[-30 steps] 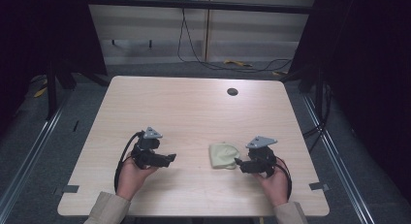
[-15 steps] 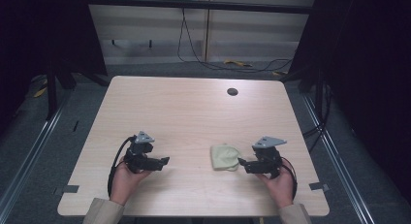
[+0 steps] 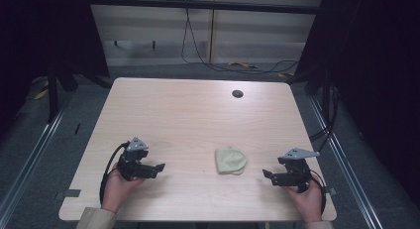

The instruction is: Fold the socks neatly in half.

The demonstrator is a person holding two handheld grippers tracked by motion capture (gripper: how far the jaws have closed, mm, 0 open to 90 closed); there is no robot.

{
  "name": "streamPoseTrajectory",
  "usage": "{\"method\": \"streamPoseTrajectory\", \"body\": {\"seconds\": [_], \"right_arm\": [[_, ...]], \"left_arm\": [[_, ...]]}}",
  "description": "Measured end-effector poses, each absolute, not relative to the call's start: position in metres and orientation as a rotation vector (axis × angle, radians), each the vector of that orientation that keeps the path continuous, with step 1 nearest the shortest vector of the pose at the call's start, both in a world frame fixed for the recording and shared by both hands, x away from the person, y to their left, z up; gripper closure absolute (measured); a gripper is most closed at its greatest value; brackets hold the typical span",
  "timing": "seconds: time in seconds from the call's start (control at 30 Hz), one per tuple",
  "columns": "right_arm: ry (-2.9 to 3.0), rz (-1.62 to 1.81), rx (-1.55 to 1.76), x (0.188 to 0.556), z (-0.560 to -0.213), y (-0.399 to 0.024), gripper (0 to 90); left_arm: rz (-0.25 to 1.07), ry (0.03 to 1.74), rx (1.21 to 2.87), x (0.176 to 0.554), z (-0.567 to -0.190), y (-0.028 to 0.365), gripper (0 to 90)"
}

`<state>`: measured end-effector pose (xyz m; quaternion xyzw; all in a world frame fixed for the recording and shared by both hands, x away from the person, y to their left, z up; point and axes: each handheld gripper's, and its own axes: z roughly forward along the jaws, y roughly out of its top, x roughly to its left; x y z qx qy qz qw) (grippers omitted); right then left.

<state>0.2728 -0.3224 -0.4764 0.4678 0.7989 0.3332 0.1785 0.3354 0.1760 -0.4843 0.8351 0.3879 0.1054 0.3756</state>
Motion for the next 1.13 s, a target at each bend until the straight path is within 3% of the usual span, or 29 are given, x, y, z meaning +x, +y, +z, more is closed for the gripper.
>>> {"method": "streamPoseTrajectory", "body": {"seconds": [0.8, 1.13], "right_arm": [[2.259, 0.917, 1.283, 0.267, -0.499, -0.34, 12.9], [2.259, 0.934, 1.28, 0.268, -0.5, -0.341, 12.7]], "left_arm": [[0.348, 0.994, 2.215, 0.331, -0.508, 0.232, 14.6], [0.359, 0.928, 2.162, 0.329, -0.516, 0.242, 8.4]]}}
